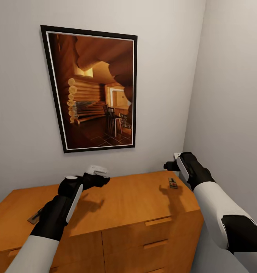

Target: Take the four mousetraps from the cabinet in the bathroom and place them on the bathroom floor. Make sure all four end up on the same floor surface, and ensure that at least two of them are either under or directly next to the same bathroom sink.

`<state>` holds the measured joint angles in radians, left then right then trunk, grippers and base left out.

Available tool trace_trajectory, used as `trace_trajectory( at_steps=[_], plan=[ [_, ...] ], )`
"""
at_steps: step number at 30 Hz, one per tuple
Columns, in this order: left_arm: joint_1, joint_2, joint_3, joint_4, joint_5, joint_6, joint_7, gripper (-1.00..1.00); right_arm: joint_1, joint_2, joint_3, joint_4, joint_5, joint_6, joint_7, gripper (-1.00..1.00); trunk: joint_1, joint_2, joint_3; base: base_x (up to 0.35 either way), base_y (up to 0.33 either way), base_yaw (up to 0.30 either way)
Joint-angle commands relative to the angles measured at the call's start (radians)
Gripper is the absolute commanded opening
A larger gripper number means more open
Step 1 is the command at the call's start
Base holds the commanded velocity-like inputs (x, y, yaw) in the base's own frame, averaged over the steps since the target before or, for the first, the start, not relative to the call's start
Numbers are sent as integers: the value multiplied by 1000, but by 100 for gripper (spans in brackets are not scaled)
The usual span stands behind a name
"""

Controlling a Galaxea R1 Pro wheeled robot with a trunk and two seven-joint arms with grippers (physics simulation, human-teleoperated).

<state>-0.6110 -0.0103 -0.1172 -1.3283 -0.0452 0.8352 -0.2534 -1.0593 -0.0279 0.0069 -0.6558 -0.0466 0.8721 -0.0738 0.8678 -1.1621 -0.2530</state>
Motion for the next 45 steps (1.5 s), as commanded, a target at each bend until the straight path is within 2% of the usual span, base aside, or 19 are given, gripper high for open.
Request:
trace_trajectory(
  at_steps=[1,6,13,45],
  plan=[
    [-1,0,-8,2,-6,7,-25,100,-1,0,1,-1,-6,4,-6,100,0,-1,-1,0,0,0],
    [-1,0,-30,10,-6,21,-83,100,-1,-2,1,-1,-6,5,-6,100,0,-1,-1,0,0,0],
    [-1,0,-36,13,-5,25,-106,100,-1,-3,1,-1,-4,11,-6,100,0,-1,-1,0,0,0],
    [-1,-1,-29,12,-11,27,-112,100,-1,-5,5,-1,-4,22,0,100,0,-1,-1,0,0,0]
  ],
)
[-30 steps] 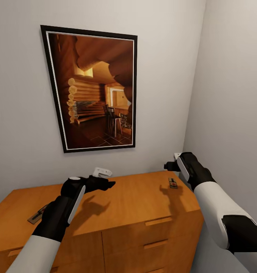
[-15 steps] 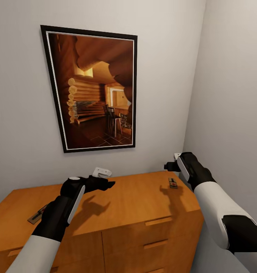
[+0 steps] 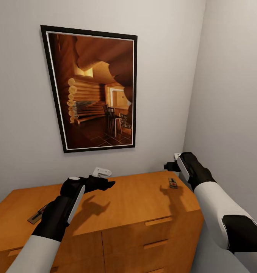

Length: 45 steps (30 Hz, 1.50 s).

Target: Take the four mousetraps from the cabinet in the bathroom and place them on the bathroom floor. Make sure all four end up on the same floor surface, and ensure that at least two of them are either under or directly next to the same bathroom sink.

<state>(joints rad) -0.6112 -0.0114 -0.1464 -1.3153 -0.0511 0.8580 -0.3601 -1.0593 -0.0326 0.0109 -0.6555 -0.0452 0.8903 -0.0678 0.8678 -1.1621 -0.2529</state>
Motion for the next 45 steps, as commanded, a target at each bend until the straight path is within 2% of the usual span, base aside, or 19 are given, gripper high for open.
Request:
trace_trajectory(
  at_steps=[1,19,27,32,45],
  plan=[
    [-1,0,0,-1,-6,4,-6,100,-1,0,1,-1,-5,4,-6,100,0,-1,-1,0,0,0],
    [-1,-1,-1,-1,-7,4,-4,100,-1,-2,2,8,-5,5,-9,100,0,-1,-1,0,0,0],
    [-1,-1,-1,-1,-7,4,-2,100,-1,-7,1,112,-4,-15,-11,100,0,-1,-1,0,0,0],
    [-1,-1,-1,-1,-7,4,-1,100,-1,-9,-1,182,-4,-64,-11,100,0,-1,-1,0,0,0],
    [-1,-1,-3,0,-7,3,1,100,-1,-15,-3,221,-5,-101,-9,100,0,-1,-1,0,0,0]
  ],
)
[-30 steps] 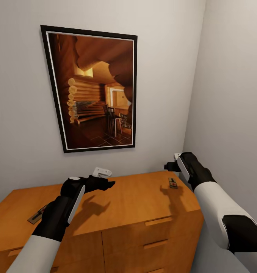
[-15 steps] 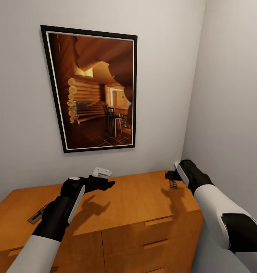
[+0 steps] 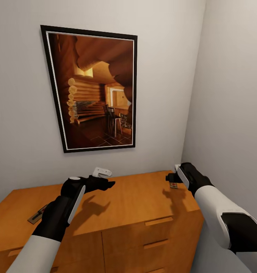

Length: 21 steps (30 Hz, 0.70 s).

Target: Take the four mousetraps from the cabinet in the bathroom and place them on the bathroom floor. Make sure all four end up on the same floor surface, and ensure that at least two of them are either under or directly next to the same bathroom sink.

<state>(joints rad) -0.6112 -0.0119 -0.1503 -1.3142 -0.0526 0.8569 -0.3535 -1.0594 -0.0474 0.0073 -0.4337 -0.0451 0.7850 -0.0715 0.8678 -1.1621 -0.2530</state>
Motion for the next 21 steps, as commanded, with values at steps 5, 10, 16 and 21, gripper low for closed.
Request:
trace_trajectory(
  at_steps=[5,10,16,21],
  plan=[
    [-1,-1,0,-1,-6,4,-6,100,-1,-1,1,4,-5,3,-6,100,0,-1,-1,1,0,0],
    [-1,-2,-1,0,-5,4,-5,100,-1,-2,0,6,-6,2,-7,100,0,-1,-1,74,-2,0],
    [-1,-5,-1,0,-4,4,-3,100,-1,-3,0,6,-6,2,-7,100,0,-1,-1,196,-45,0],
    [-1,-15,-1,0,-7,3,-1,100,-1,-3,0,6,-6,2,-7,100,0,-1,-1,197,-57,0]
  ],
)
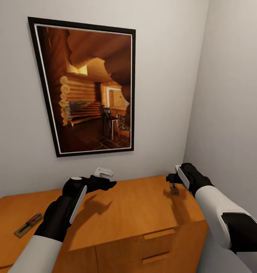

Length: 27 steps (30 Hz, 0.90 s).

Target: Take the four mousetraps from the cabinet in the bathroom and place them on the bathroom floor. Make sure all four end up on the same floor surface, and ensure that at least two of them are either under or directly next to the same bathroom sink.

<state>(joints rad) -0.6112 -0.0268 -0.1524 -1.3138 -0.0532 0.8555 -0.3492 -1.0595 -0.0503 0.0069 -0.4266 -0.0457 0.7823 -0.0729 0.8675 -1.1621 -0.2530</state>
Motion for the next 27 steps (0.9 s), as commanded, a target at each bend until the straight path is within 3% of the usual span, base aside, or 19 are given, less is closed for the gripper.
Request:
trace_trajectory(
  at_steps=[1,27],
  plan=[
    [-1,-2,1,-1,-6,4,-6,100,-1,0,1,-1,-6,4,-5,100,0,-1,-1,105,-29,0],
    [-1,-9,1,-1,-10,4,-5,100,-1,-18,1,2,-9,-8,-2,100,0,-1,-1,18,-5,0]
  ],
)
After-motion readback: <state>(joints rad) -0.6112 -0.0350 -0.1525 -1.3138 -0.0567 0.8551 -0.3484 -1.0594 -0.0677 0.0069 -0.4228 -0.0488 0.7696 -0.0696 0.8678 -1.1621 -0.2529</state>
